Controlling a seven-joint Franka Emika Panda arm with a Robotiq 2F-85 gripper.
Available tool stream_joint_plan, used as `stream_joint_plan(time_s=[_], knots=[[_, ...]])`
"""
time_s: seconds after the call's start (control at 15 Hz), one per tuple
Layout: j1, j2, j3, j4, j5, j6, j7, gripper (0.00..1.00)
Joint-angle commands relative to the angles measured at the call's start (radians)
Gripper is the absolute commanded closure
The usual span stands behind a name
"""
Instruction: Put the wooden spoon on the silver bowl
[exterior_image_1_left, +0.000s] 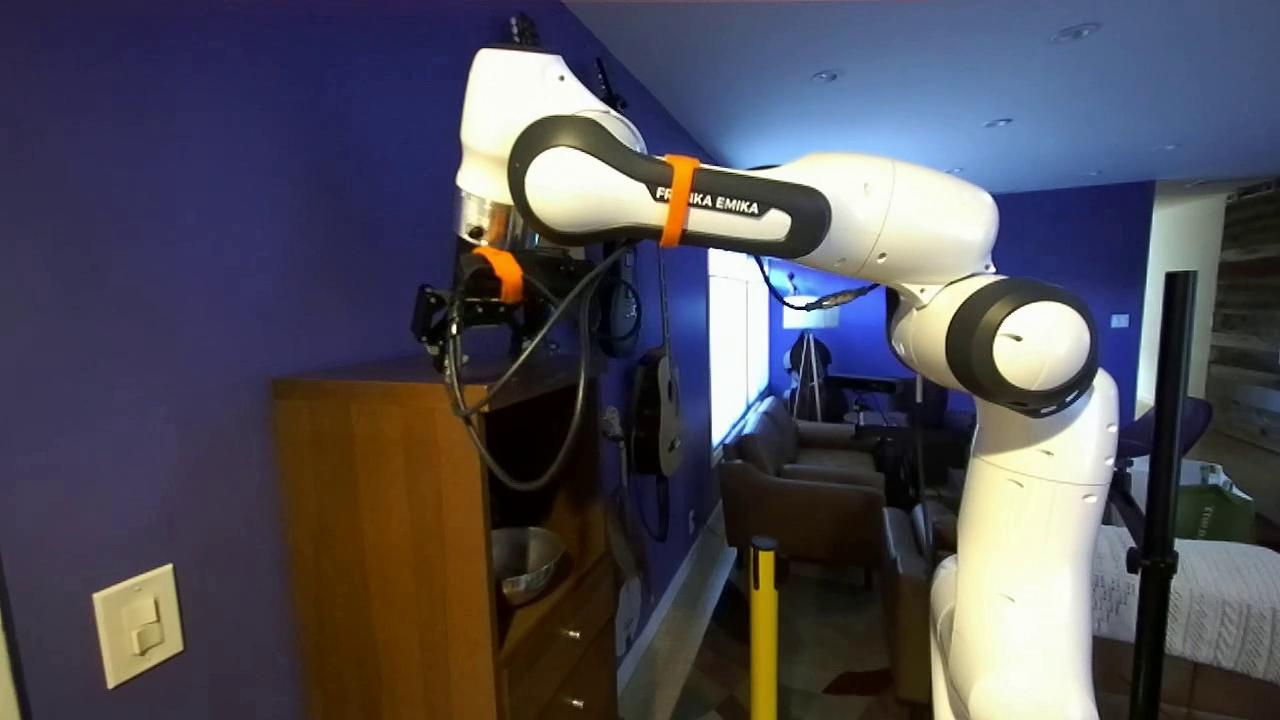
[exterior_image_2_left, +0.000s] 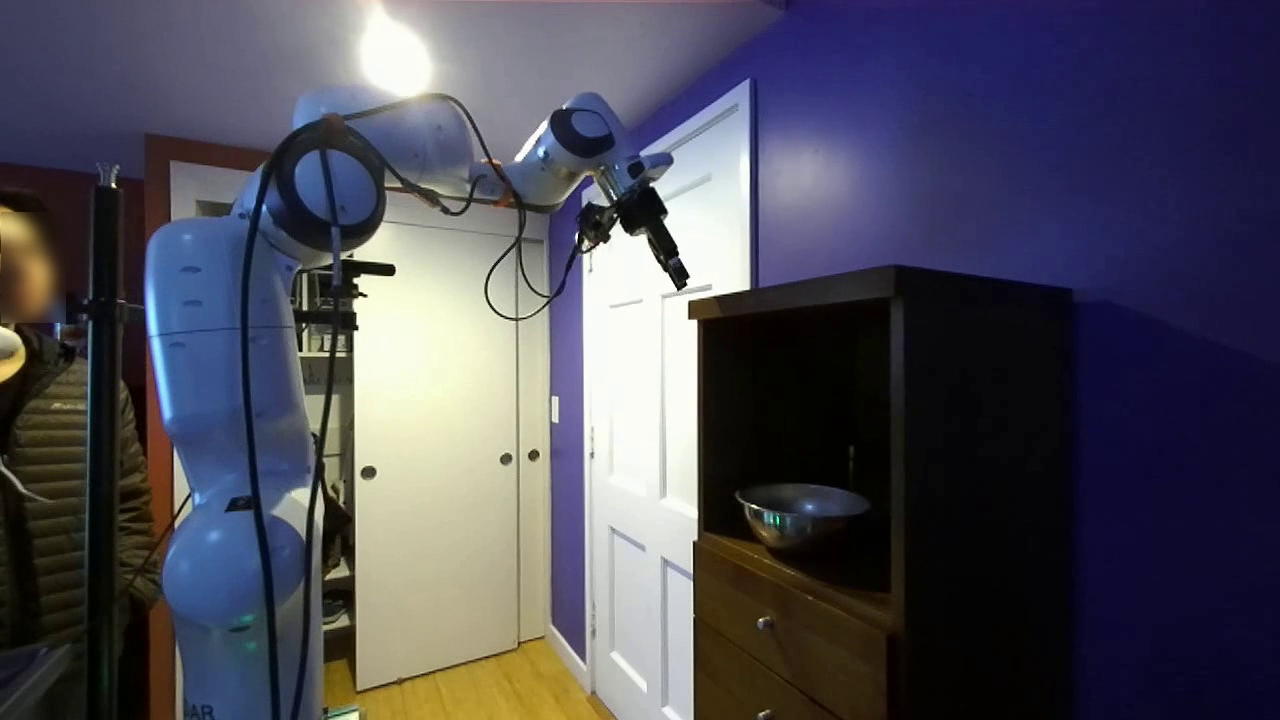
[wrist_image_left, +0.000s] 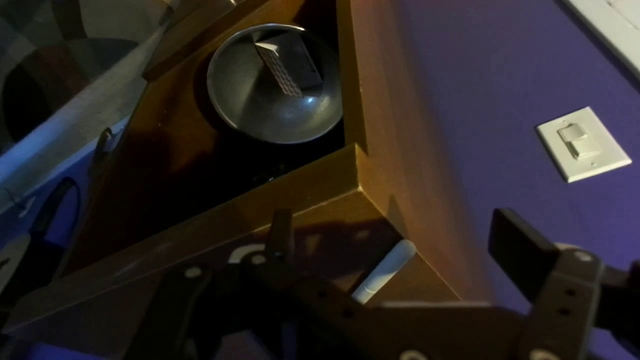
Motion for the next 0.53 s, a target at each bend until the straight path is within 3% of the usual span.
stream_joint_plan(time_s=[0.0, 0.13, 0.33, 0.47], knots=[[0.024, 0.012, -0.006, 0.001, -0.058, 0.022, 0.216, 0.00], [0.004, 0.016, 0.023, -0.014, -0.102, 0.048, 0.335, 0.00], [0.014, 0.033, 0.055, -0.032, -0.266, 0.139, 0.460, 0.00], [0.066, 0.063, 0.046, -0.022, -0.406, 0.175, 0.495, 0.02]])
